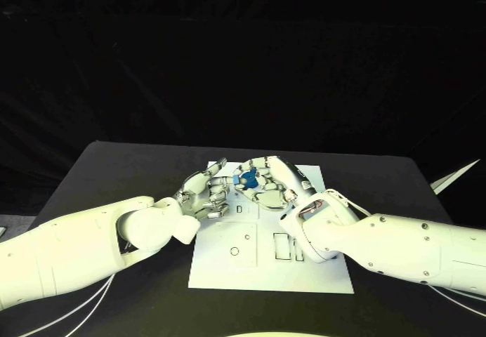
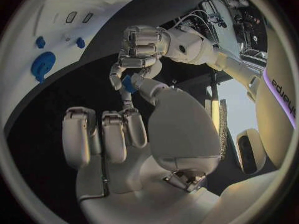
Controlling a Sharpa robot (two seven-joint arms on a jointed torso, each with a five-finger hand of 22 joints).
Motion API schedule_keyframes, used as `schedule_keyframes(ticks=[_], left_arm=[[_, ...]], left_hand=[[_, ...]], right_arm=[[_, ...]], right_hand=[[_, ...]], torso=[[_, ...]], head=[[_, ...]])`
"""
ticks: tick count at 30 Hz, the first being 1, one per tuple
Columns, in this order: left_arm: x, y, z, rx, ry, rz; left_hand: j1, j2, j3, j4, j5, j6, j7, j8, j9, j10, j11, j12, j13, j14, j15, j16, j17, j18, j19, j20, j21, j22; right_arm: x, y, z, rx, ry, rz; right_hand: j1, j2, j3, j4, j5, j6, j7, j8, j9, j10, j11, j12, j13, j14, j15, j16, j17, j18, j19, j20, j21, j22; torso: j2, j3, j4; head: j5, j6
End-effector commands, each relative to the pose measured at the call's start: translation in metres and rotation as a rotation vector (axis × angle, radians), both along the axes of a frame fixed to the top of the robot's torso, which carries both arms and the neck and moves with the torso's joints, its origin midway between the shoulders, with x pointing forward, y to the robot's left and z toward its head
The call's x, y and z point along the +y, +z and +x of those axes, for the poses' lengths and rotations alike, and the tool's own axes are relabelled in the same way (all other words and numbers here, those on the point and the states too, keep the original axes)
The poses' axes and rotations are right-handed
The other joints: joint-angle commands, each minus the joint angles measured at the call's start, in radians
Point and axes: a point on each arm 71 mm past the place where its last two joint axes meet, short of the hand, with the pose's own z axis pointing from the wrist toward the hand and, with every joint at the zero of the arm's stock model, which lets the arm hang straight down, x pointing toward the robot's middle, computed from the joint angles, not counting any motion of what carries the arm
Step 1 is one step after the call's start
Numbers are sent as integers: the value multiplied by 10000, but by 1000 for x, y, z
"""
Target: Assemble the parts on the task board
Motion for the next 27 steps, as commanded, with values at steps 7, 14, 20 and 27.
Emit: schedule_keyframes(ticks=[7, 14, 20, 27], left_arm=[[5, -2, 2, 21, 203, 249], [7, -2, 2, 2, 208, 292], [8, -2, 2, -19, 213, 305], [9, -2, 3, -44, 218, 290]], left_hand=[[19, 152, -580, 37, 168, 540, -14, 369, 232, 343, -137, 57, 161, 812, -55, 194, 2178, -191, 192, -38, 114, 183], [29, 154, -584, 33, 170, 547, -15, 372, 239, 350, -139, 60, 173, 812, -57, 194, 2178, -193, 197, -40, 119, 192], [55, 153, -589, 25, 174, 558, -18, 377, 250, 359, -143, 62, 186, 819, -61, 200, 2195, -194, 199, -41, 121, 196], [138, 147, -599, 16, 182, 576, -28, 385, 277, 390, -153, 73, 229, 828, -71, 209, 2219, -197, 207, -46, 130, 211]], right_arm=[[-1, 0, -1, -65, 21, 24], [-3, -1, 1, 2, -24, -59], [-3, -2, 2, 66, -68, -167], [-5, -3, 4, 64, -170, -277]], right_hand=[[-244, 157, 216, -57, 85, 171, 9, 236, 260, 186, -56, 192, 1597, 1007, -113, 168, 2782, -148, 654, -91, 153, 2327], [-227, 174, 214, -72, 86, 181, 10, 241, 266, 197, -53, 207, 1612, 1010, -109, 173, 2790, -150, 658, -87, 163, 2333], [-227, 174, 214, -72, 86, 181, 10, 241, 266, 197, -53, 207, 1612, 1010, -109, 173, 2790, -150, 658, -87, 163, 2333], [-213, 187, 212, -85, 87, 196, 7, 250, 272, 198, -54, 208, 1614, 1010, -107, 173, 2790, -151, 659, -85, 167, 2335]], torso=[[3, 4, -3], [-1, -3, -4], [-2, -4, -1], [0, -1, -3]], head=[[-1, -3], [-6, -10], [-27, 1], [-30, 0]])
